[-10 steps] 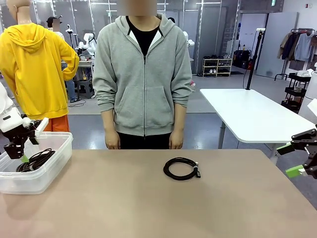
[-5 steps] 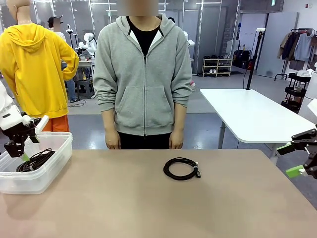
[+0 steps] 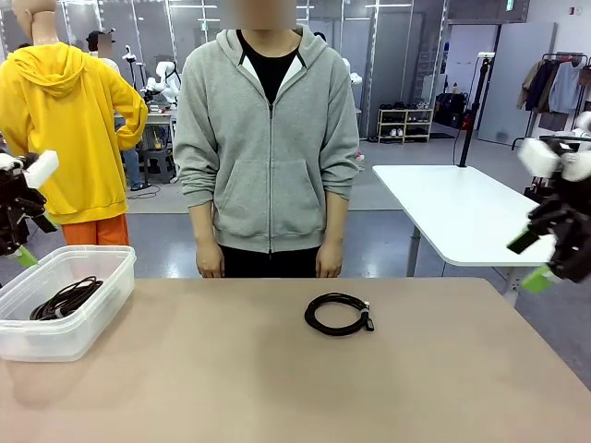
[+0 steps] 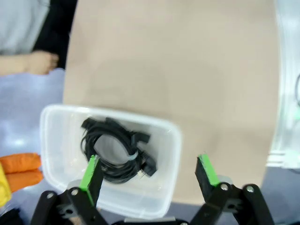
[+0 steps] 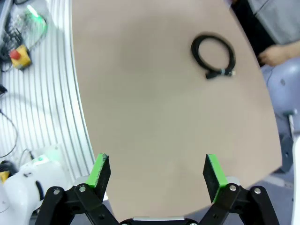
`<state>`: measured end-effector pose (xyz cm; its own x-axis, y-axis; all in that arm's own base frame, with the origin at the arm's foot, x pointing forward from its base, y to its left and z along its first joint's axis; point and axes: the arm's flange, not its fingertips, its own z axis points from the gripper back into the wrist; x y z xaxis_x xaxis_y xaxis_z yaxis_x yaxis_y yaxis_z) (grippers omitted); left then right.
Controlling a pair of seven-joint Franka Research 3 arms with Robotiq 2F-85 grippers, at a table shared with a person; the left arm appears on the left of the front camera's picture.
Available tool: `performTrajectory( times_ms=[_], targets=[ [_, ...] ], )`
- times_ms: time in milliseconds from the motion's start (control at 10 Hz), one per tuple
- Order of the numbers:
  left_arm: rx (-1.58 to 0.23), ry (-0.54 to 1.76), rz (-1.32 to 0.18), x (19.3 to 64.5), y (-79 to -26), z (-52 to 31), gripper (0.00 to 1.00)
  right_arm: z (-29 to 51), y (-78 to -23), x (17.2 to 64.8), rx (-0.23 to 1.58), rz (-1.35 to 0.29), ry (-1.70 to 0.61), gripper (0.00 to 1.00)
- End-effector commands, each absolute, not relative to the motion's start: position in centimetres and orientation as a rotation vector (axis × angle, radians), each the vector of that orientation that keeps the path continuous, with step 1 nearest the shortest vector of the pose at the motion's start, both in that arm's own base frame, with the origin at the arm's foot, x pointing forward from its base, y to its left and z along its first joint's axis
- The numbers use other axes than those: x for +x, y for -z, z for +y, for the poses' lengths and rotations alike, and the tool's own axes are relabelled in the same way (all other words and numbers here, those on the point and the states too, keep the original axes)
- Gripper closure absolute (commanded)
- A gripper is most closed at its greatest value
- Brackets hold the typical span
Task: Organize and store the cables.
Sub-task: Place the USB Extension Cable into the Organizing box.
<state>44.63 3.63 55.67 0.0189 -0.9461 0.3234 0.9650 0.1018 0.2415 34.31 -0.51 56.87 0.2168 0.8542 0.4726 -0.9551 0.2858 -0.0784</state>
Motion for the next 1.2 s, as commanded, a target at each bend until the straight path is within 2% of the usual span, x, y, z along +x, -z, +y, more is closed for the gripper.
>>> performTrajectory(
  times_ms=[0,200,500,1100],
  targets=[
    [-0.148,1.410,-0.569,39.6,-55.2,2.3,0.00,1.3,-57.7,38.5,0.264,-0.334,-1.308,0.00],
    [-0.162,1.324,-0.631,34.1,-54.8,-0.2,0.00,3.5,-58.0,40.6,0.262,-0.284,-1.384,0.00],
    [-0.230,1.268,-0.655,29.5,-53.8,-4.2,0.00,7.1,-56.9,42.9,0.237,-0.234,-1.448,0.00],
    [-0.246,1.302,-0.616,30.2,-53.8,-2.7,0.00,7.3,-56.2,42.8,0.259,-0.259,-1.440,0.00]
  ],
)
